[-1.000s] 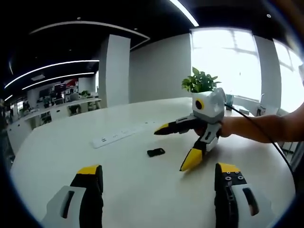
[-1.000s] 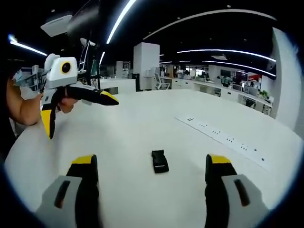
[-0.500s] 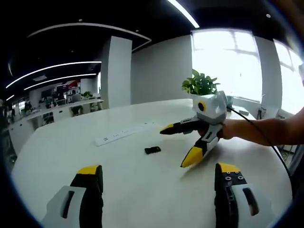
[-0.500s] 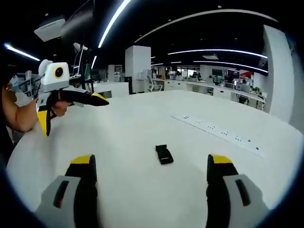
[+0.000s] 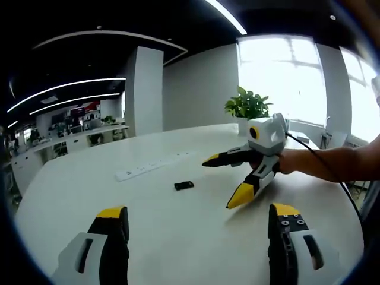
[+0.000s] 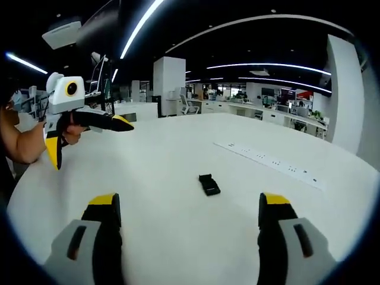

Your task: Snap the two parts of the plastic buckle together until the buckle closes and remains connected.

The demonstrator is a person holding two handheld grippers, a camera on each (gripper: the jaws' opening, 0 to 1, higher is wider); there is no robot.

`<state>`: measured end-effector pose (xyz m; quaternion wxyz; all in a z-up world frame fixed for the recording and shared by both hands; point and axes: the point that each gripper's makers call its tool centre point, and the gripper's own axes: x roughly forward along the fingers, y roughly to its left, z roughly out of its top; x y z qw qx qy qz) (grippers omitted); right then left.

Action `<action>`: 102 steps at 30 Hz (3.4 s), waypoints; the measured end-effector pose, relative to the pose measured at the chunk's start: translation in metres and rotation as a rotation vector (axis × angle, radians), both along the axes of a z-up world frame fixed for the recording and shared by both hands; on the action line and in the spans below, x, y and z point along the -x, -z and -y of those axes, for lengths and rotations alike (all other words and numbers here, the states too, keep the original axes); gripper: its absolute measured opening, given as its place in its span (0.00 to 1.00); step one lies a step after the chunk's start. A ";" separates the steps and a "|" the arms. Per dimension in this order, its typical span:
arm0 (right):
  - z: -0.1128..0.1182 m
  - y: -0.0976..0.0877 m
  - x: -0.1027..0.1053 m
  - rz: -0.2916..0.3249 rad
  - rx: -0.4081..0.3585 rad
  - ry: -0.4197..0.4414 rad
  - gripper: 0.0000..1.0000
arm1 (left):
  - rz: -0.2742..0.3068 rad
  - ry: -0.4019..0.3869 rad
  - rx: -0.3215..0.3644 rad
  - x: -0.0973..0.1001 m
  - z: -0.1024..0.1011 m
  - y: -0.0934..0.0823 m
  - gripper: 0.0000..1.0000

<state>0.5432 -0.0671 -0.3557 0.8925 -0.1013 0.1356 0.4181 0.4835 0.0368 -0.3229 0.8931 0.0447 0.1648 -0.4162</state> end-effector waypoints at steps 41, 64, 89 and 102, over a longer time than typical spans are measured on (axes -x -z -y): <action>0.021 -0.018 0.061 0.035 -0.014 0.093 0.94 | 0.033 -0.005 0.011 0.039 -0.003 -0.009 0.99; 0.034 -0.015 0.104 0.035 -0.027 0.136 0.94 | 0.040 -0.019 0.026 0.056 -0.012 0.003 0.99; 0.049 -0.023 0.154 0.088 -0.043 0.217 0.94 | 0.057 -0.045 0.039 0.089 -0.033 0.002 0.99; 0.058 -0.031 0.158 0.122 -0.017 0.243 0.94 | 0.069 -0.039 0.050 0.095 -0.031 -0.002 0.99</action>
